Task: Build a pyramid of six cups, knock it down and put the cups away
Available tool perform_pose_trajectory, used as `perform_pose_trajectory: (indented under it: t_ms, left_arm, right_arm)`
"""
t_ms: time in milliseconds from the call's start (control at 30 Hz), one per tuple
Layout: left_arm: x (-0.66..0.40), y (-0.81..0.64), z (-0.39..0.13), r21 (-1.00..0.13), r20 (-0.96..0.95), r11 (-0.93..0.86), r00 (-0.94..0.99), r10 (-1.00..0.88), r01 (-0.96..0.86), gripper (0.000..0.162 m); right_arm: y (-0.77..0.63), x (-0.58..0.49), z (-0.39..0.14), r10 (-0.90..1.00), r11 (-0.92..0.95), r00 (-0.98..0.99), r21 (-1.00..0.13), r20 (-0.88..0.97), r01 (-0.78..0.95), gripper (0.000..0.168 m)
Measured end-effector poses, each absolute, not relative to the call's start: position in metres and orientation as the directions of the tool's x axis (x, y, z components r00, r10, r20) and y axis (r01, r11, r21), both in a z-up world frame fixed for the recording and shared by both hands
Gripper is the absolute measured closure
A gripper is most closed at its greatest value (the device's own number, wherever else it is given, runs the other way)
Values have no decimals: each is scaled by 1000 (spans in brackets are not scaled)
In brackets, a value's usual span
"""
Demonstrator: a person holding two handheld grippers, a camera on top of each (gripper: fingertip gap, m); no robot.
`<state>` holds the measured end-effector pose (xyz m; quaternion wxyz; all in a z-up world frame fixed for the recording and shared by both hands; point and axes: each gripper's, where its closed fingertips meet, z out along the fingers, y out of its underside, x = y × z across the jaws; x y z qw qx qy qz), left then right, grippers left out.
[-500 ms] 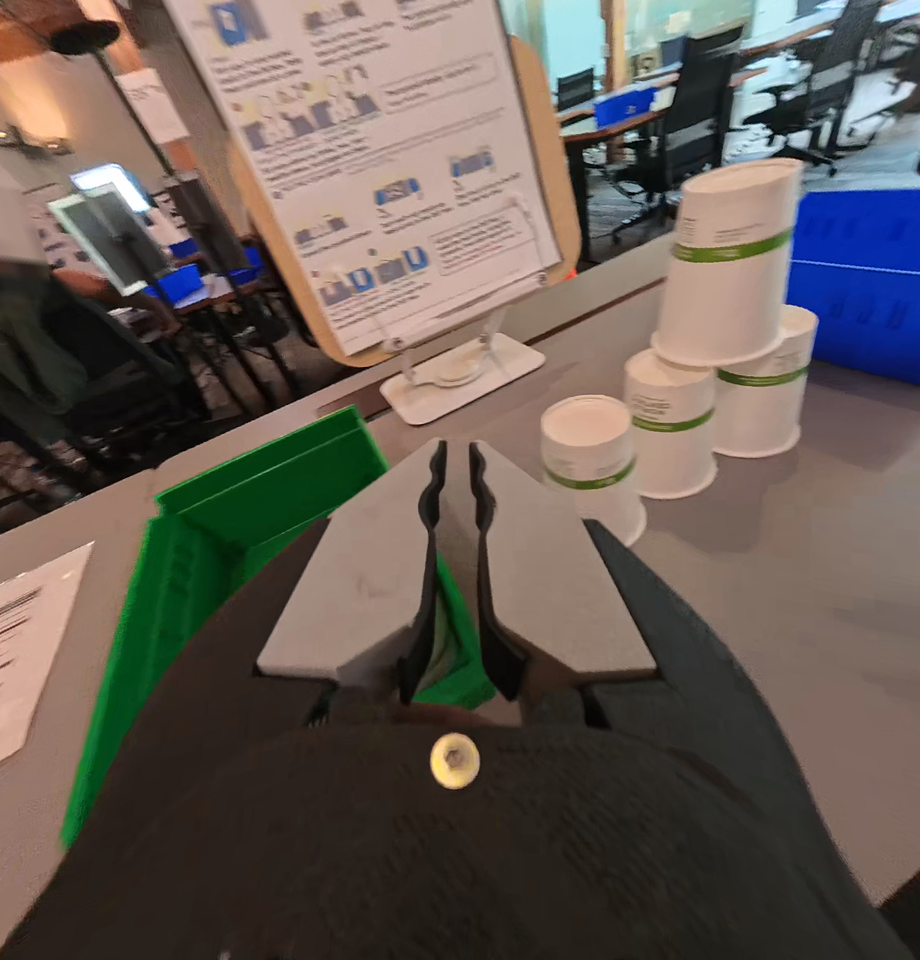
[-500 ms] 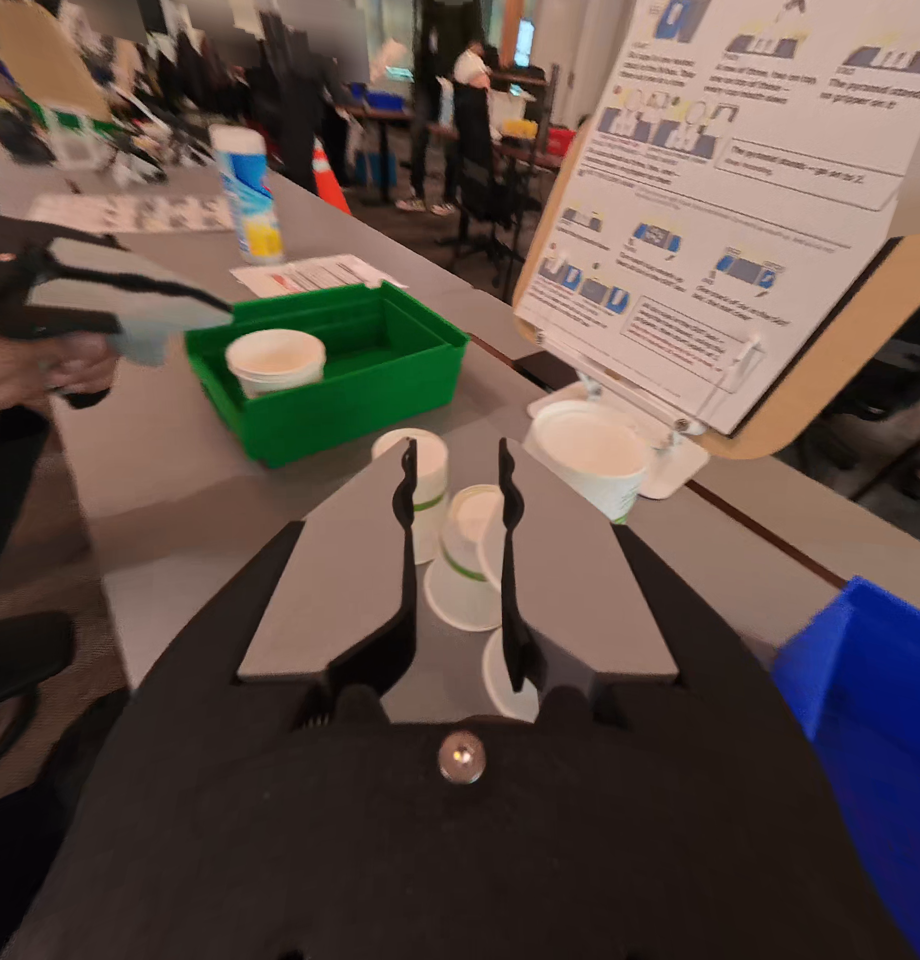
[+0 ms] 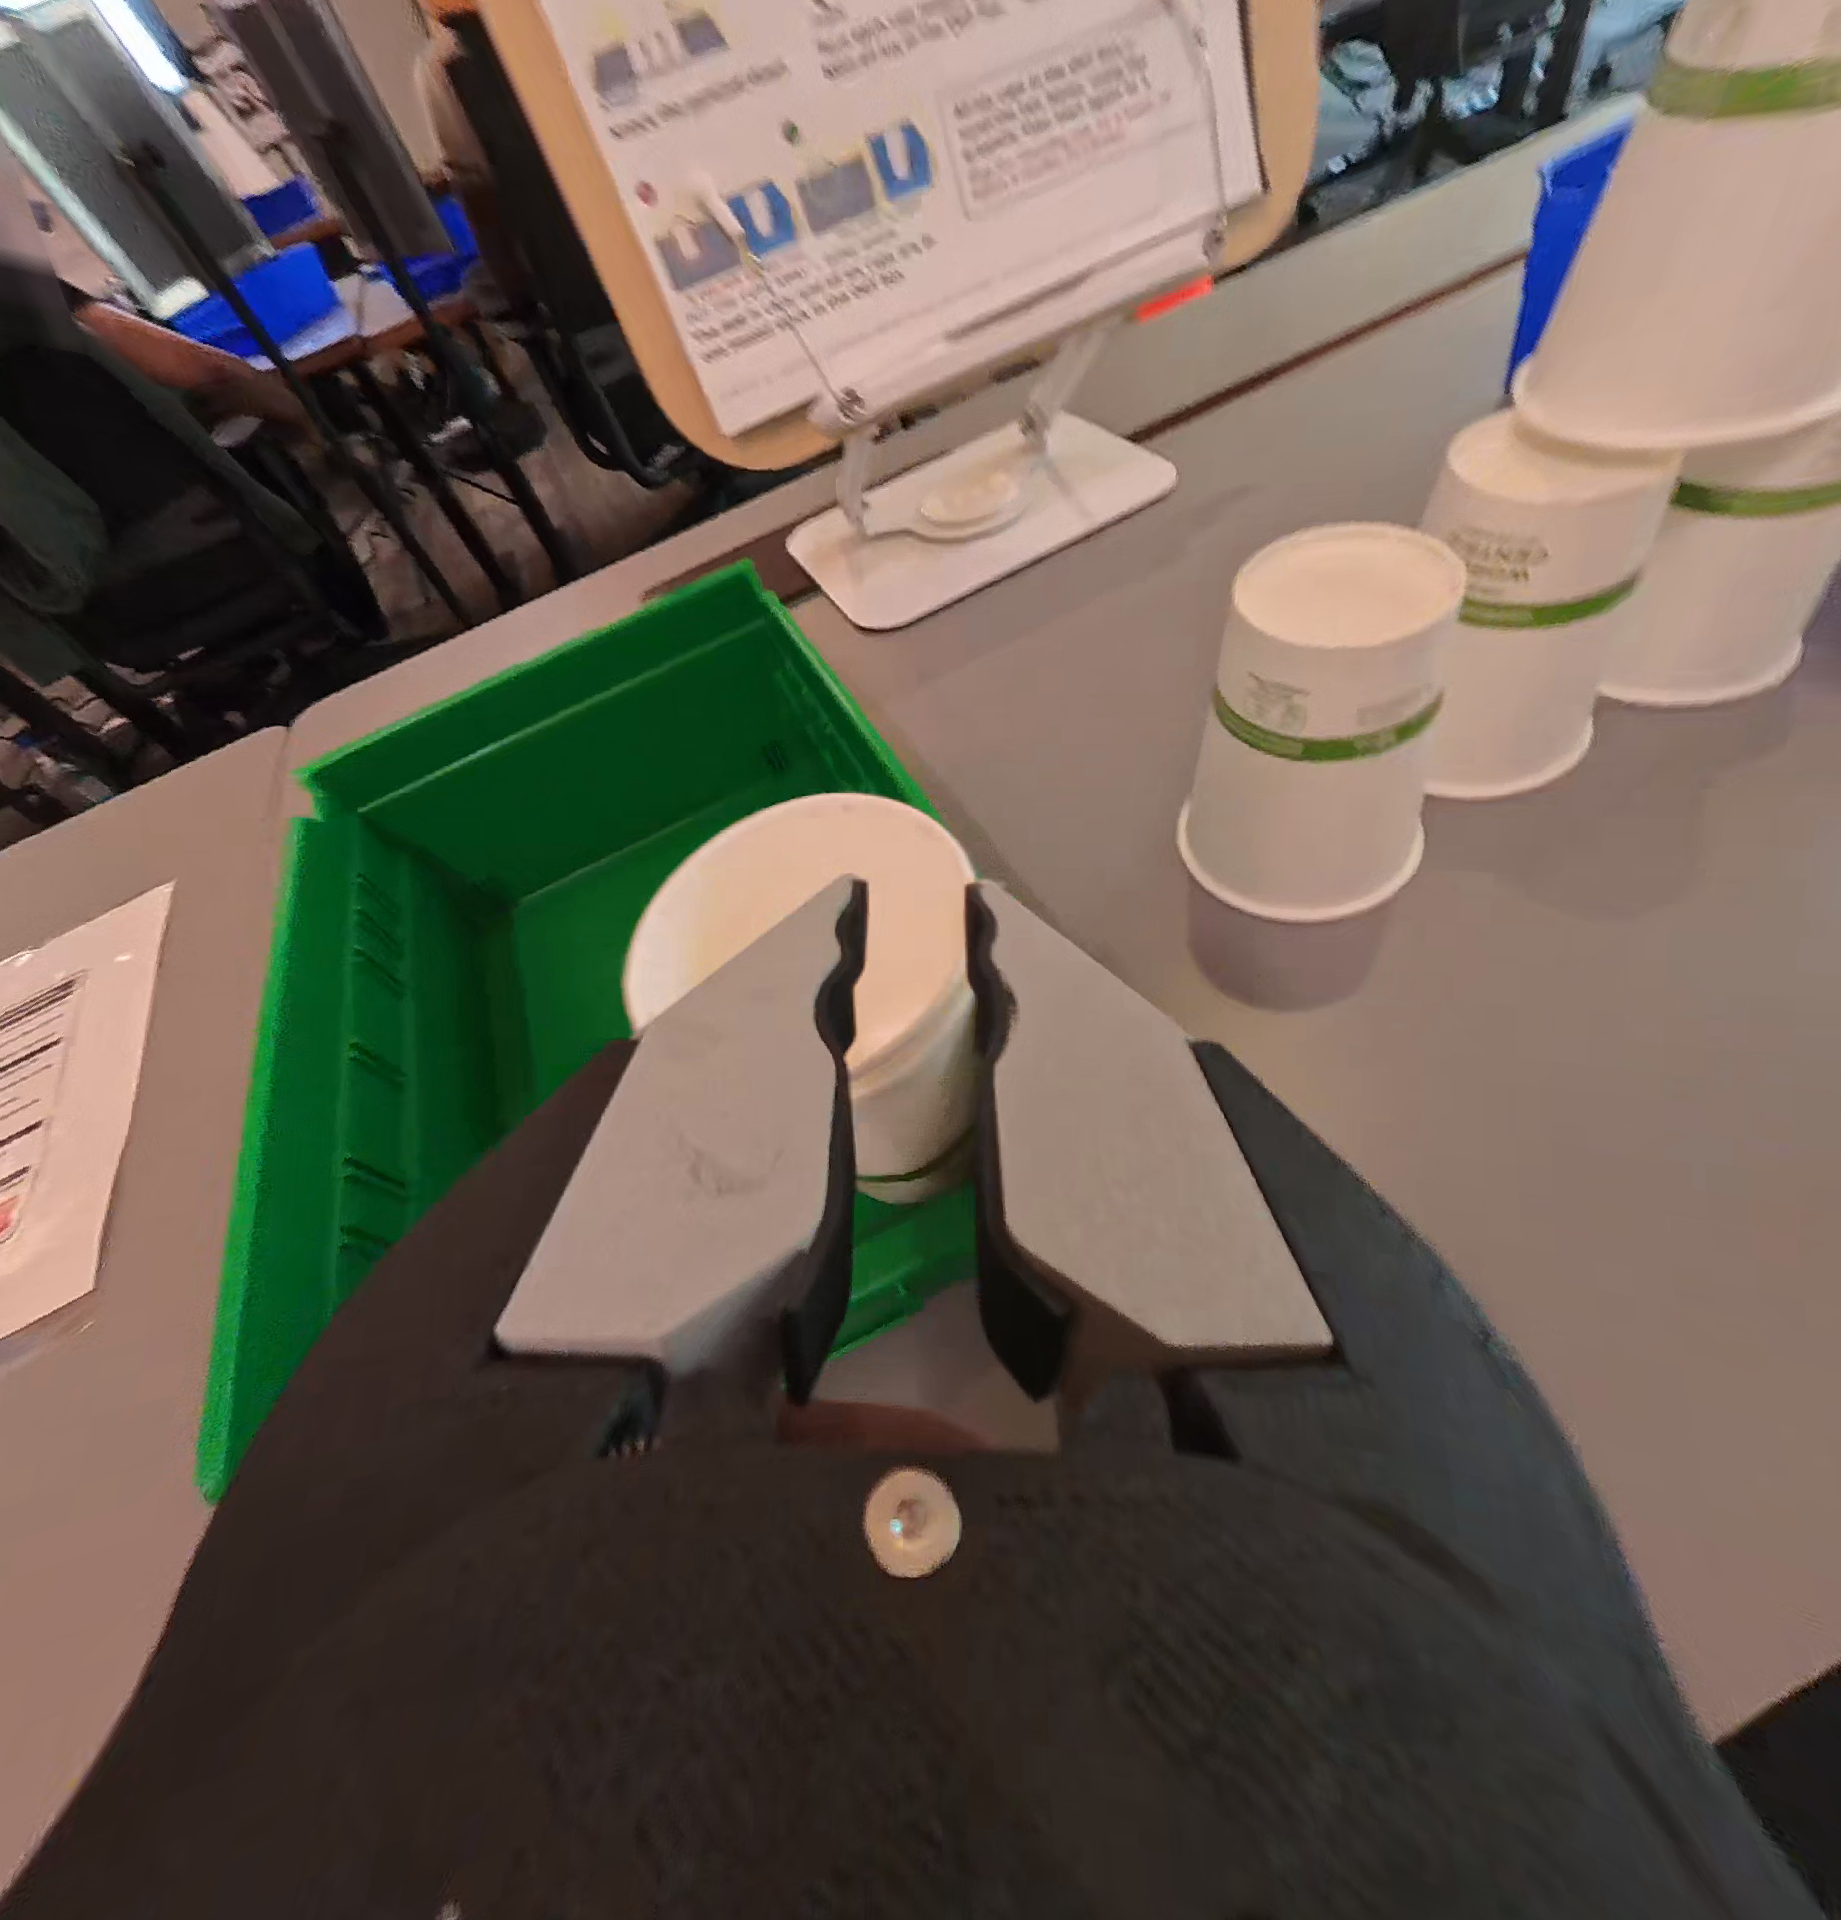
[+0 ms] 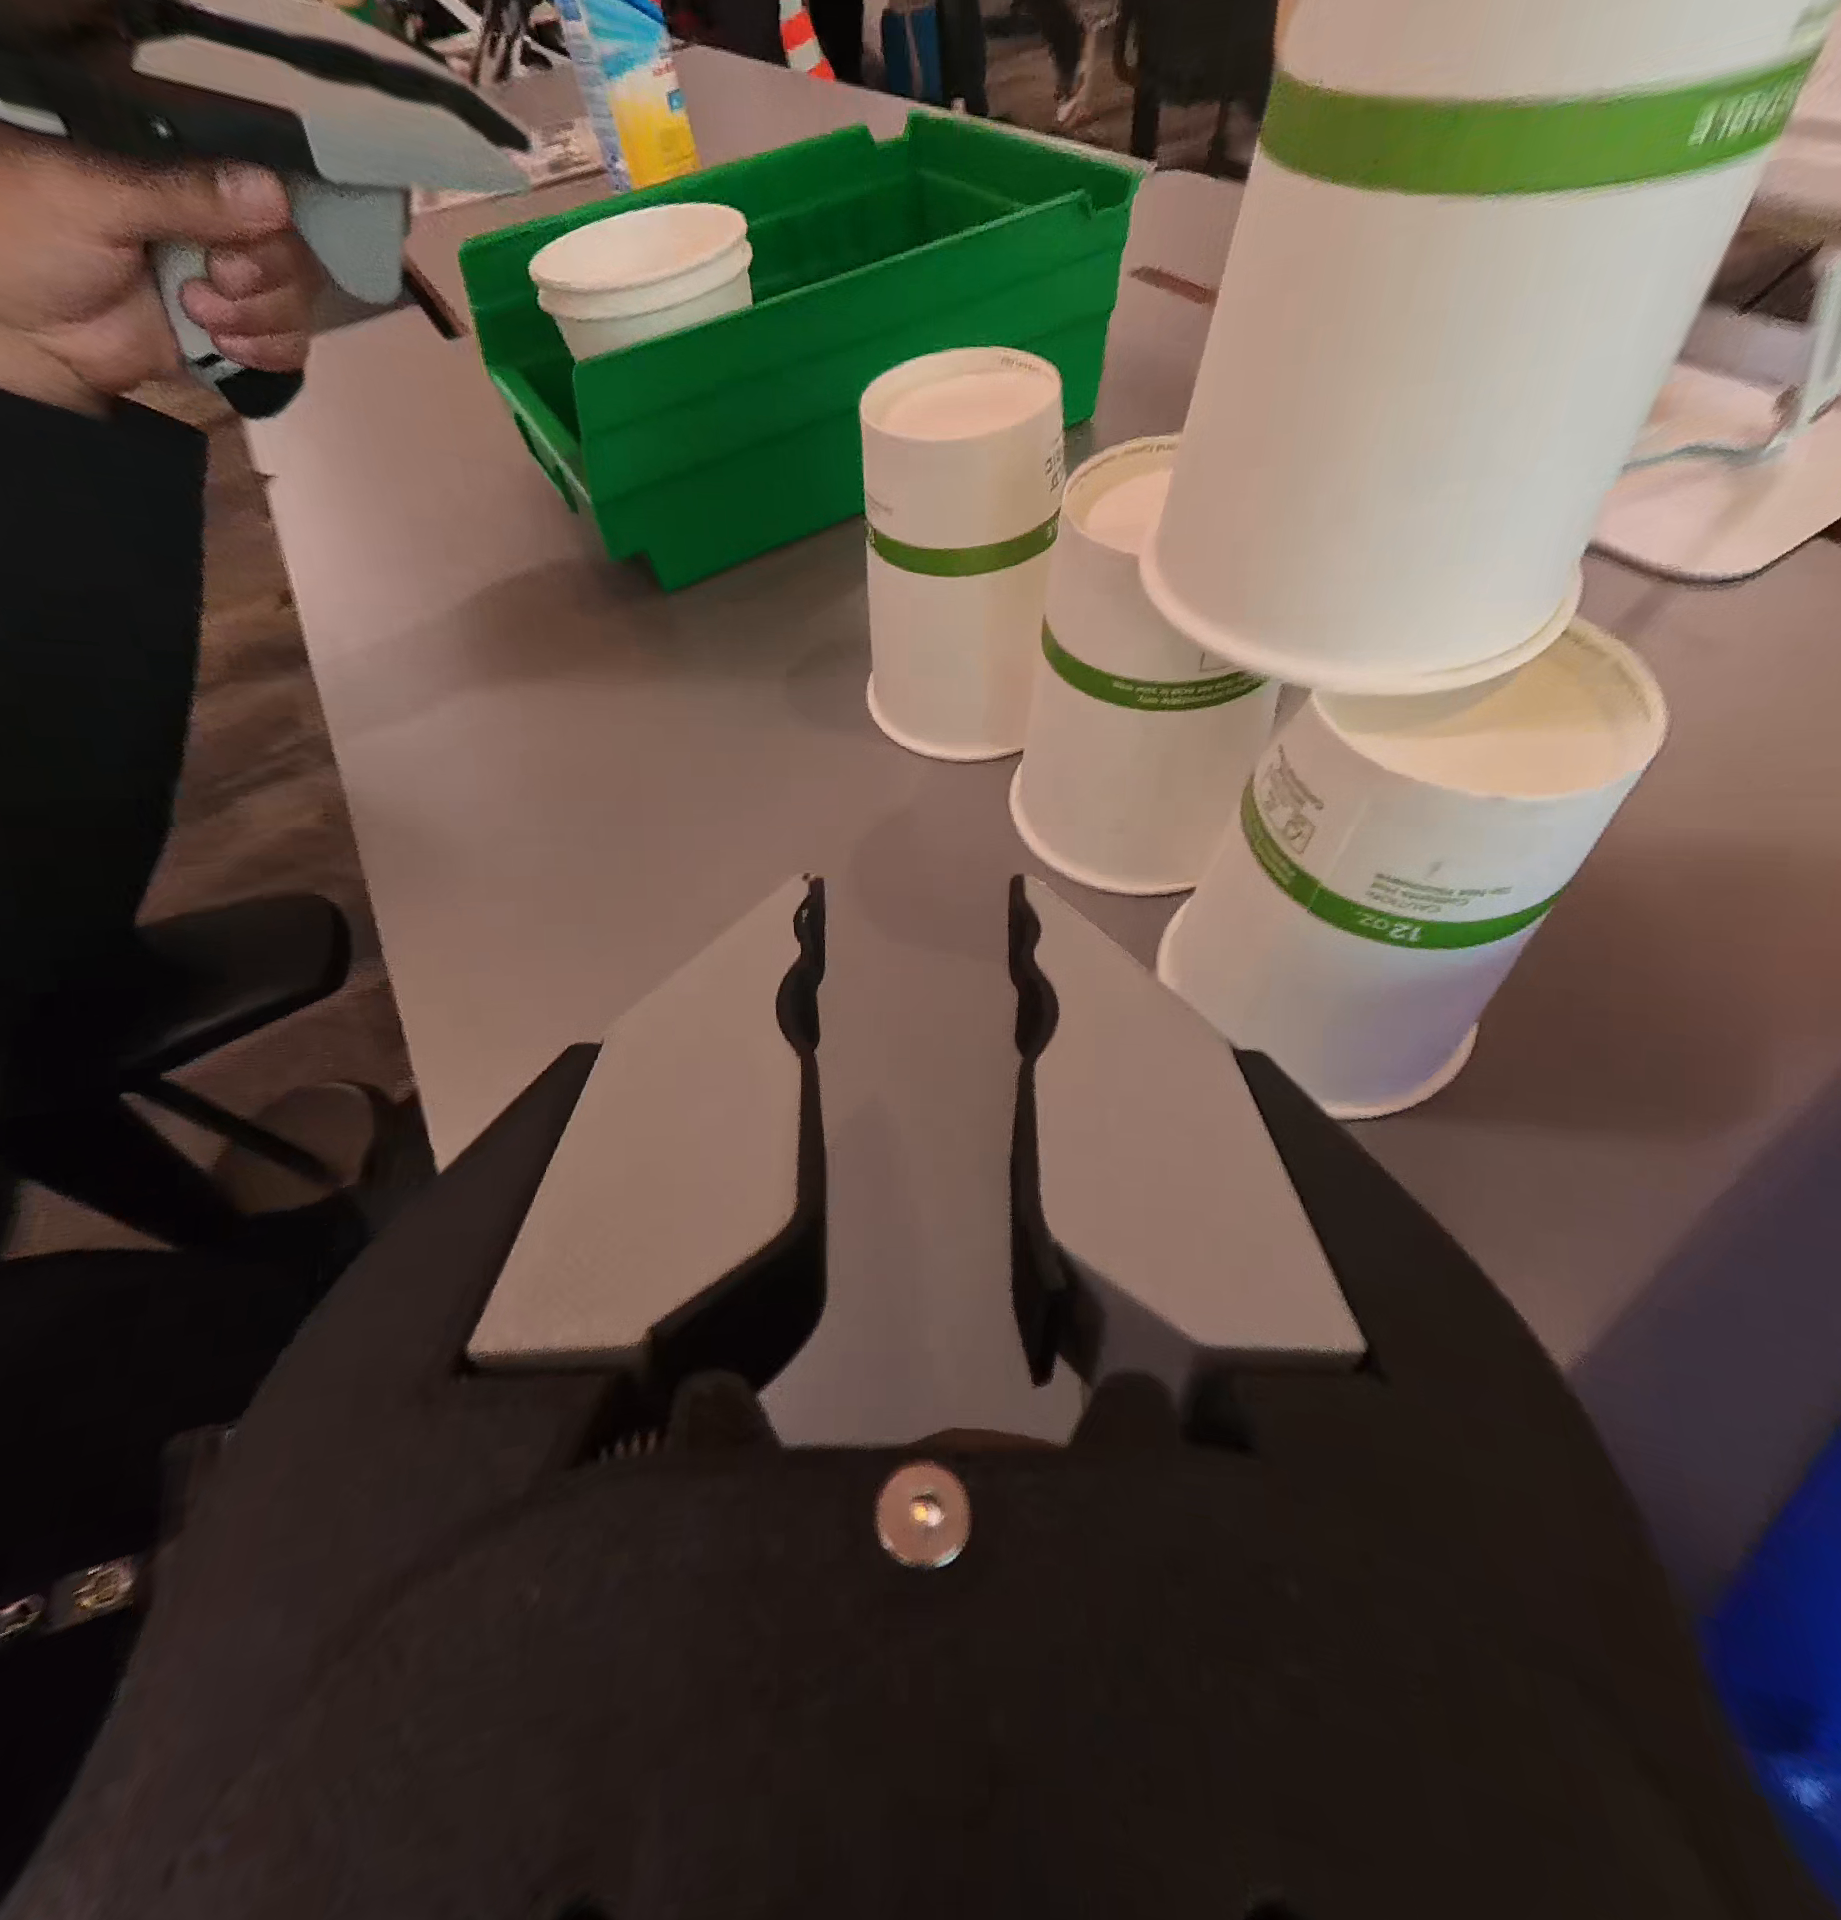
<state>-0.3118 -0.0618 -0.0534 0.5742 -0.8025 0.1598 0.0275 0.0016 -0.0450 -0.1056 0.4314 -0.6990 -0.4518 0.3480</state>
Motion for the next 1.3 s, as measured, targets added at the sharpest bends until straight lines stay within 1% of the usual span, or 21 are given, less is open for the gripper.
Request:
perform_pose_trajectory:
  t_ms: [67, 167, 333, 367, 467, 733, 867, 1067, 1133, 1300]
  left_arm:
    - [-303, -59, -63, -891, -247, -317, 933, -262, -324, 146]
    - [-305, -56, -71, -868, -279, -349, 928, -248, -355, 145]
    - [-309, -52, -91, -822, -307, -412, 916, -258, -392, 145]
    - [-310, -51, -94, -819, -307, -418, 916, -259, -393, 148]
    - [-310, -47, -93, -829, -287, -416, 923, -258, -374, 159]
    - [-307, -52, -84, -863, -234, -378, 929, -288, -335, 159]
    - [-301, -56, -82, -891, -155, -358, 929, -337, -279, 161]
    - [-297, -57, -76, -931, 9, -339, 918, -396, -137, 161]
    - [-303, -55, -76, -932, 20, -343, 927, -374, -118, 161]
    - [-310, -52, -72, -934, -19, -332, 945, -328, -134, 161]
  right_arm:
    - [-47, 2, -98, 934, -149, 358, -929, -20, 338, 137]
    - [-52, 2, -101, 936, -113, 351, -914, 34, 390, 137]
    - [-56, 1, -97, 936, -99, 349, -914, 50, 395, 137]
    - [-58, 2, -94, 936, -97, 348, -917, 48, 387, 137]
    - [-59, 5, -87, 934, -83, 353, -924, 59, 372, 138]
    - [-60, 6, -90, 941, -110, 338, -925, 21, 365, 138]
    - [-60, 6, -94, 941, -108, 336, -918, 30, 382, 138]
    - [-62, 4, -96, 944, -104, 329, -912, 36, 397, 138]
    - [-62, 4, -98, 945, -107, 325, -910, 33, 402, 138]
    - [-63, 3, -98, 946, -100, 323, -906, 42, 411, 138]
